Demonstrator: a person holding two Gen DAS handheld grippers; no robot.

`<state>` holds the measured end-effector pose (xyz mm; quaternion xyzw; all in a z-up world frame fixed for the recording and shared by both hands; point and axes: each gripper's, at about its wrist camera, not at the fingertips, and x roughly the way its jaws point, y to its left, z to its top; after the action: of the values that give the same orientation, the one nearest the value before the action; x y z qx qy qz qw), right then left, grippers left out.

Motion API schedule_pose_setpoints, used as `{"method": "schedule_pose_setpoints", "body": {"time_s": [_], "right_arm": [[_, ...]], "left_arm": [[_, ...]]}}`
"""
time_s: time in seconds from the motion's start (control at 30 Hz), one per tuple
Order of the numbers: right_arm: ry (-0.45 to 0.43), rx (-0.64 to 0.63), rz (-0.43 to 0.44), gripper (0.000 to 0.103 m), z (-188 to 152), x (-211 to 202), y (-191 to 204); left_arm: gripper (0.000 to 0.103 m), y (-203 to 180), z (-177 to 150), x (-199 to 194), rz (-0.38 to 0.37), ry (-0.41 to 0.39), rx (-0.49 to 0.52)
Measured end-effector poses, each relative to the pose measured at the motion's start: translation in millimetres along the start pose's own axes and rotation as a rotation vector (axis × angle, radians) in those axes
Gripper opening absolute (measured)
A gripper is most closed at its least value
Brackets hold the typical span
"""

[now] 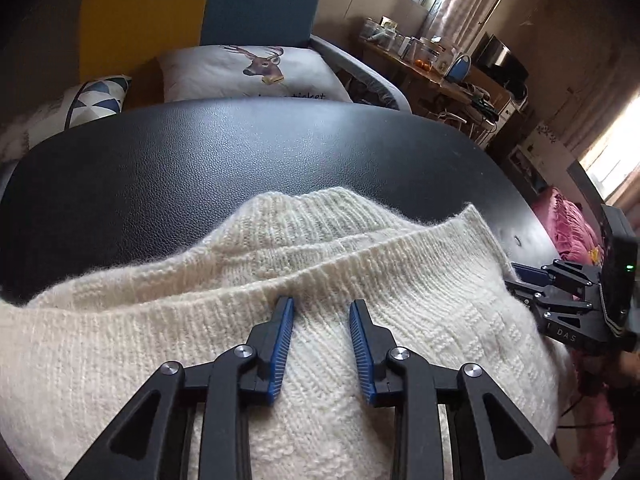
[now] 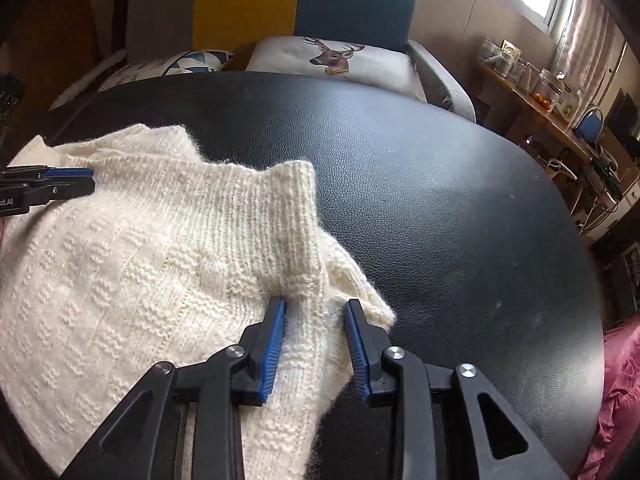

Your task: Fold clothes

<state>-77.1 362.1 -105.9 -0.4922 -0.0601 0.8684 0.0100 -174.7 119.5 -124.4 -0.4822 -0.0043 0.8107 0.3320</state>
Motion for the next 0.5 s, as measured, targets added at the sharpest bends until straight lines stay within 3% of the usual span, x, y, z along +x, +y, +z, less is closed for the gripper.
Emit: {"method": "schedule_pose_setpoints", "body": {"time_s": [0.07, 0.13, 0.27, 0.37, 0.5], "right_arm": [[-0.016, -0.001, 0.0, 0.033, 0.0, 1.4, 5.8], [-0.018, 0.002, 0.009, 0.035, 1.4, 1.7, 10.3], [-0.084, 0.069, -0.019, 0.035, 10.0, -20.6, 12.2], [-0.175, 0.056, 0.059, 0.035, 21.0, -43.3, 37.0], [-0.191, -0.007, 0.169, 0.039, 37.4, -41.9, 95.4]], "left_arm": [[0.033, -0.5, -0.8, -4.3, -0.008, -0.003, -0.005], [0.049, 1.8, -1.9, -18.9, -0.039, -0.022, -0.042], [0.064, 13.8, -15.7, -64.0, -0.016, -0.122, -0.084], [0.076, 32.2, -36.2, -91.9, 0.042, -0.159, -0.135], [0.077, 51.5, -64.5, -114.9, 0.102, -0.174, -0.171]]}}
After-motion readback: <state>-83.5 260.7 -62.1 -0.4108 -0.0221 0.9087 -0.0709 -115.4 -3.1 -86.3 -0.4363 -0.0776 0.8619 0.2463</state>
